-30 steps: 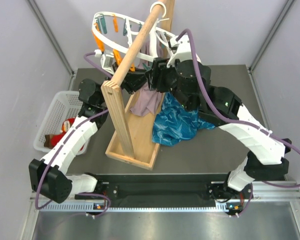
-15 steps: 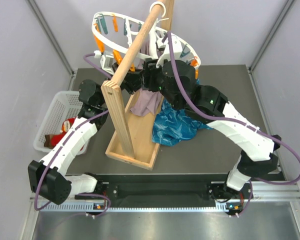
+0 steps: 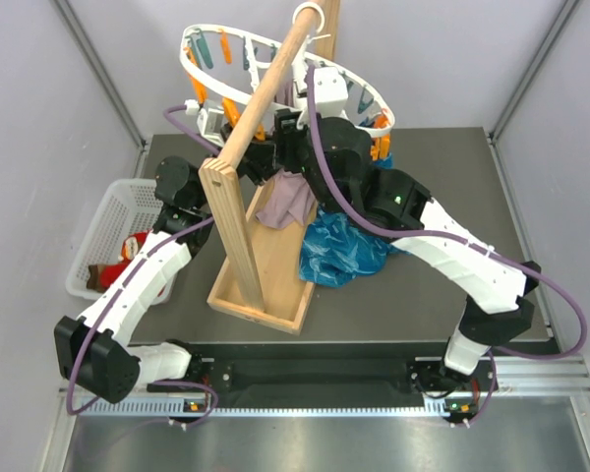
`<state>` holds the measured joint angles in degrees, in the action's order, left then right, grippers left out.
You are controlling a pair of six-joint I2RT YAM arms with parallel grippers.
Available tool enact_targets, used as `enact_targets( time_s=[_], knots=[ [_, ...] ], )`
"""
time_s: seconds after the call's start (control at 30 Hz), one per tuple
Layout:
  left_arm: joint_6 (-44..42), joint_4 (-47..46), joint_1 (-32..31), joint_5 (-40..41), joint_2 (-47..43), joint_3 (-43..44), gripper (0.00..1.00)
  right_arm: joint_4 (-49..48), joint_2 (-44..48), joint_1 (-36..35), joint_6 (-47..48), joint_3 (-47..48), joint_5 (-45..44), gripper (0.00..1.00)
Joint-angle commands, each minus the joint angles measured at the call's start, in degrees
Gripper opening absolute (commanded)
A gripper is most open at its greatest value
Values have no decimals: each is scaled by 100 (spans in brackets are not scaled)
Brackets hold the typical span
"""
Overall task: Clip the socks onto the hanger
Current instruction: Open the clamp at the hanger.
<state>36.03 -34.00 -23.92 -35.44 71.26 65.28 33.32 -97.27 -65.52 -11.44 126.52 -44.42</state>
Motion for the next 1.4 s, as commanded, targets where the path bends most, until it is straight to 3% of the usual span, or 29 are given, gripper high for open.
enact_targets(
  time_s=[0.0, 0.3, 0.5, 0.6, 0.63, 0.7, 0.73, 0.8, 0.83, 0.9, 0.97, 1.13, 1.27, 1.37],
  knots=[
    [-8, -344, -42, -112, -157, 47, 2, -695, -81, -40, 335, 162, -233, 49],
    [-17, -301, -69, -200, -122, 161, 2, -1530, -55, -40, 748, -250, -664, 46],
    [-140, -90, -77, -209, -122, 249, 2, -1882, 42, -31, 872, -488, -787, 31],
    [-149, -63, -77, -209, -148, 240, 5, -1882, 51, -31, 907, -523, -752, 15],
    [-166, -20, -77, -191, -157, 223, 9, -1891, 77, -31, 907, -540, -769, 0],
    [-280, 147, -77, -139, -235, 188, 18, -1926, 129, -23, 881, -689, -761, 0],
    [-324, 217, -77, 1, -279, 135, 30, -1943, 182, -5, 846, -751, -708, 0],
    [-526, 541, -77, 151, -419, 65, 45, -1987, 261, 4, 784, -944, -655, 0],
    [-605, 639, -77, 273, -481, -23, 59, -2013, 349, 30, 766, -1006, -560, 0],
    [-834, 824, -77, 380, -674, -164, 66, -2066, 420, 48, 731, -1182, -419, 0],
    [-948, 1009, -60, 590, -806, -418, 71, -1971, 464, 126, 582, -1208, -304, 0],
    [-1107, 1666, -34, 1117, -1237, -665, 72, -1733, 543, 250, 187, -1208, 4, 0],
    [-1239, 3176, 63, 1987, -1475, -560, 71, -1549, 622, 267, 63, -1209, 144, 0],
    [-1169, 3286, 159, 1866, -1651, -735, 69, -1417, 683, 303, -86, -1226, 311, 0]
  ],
)
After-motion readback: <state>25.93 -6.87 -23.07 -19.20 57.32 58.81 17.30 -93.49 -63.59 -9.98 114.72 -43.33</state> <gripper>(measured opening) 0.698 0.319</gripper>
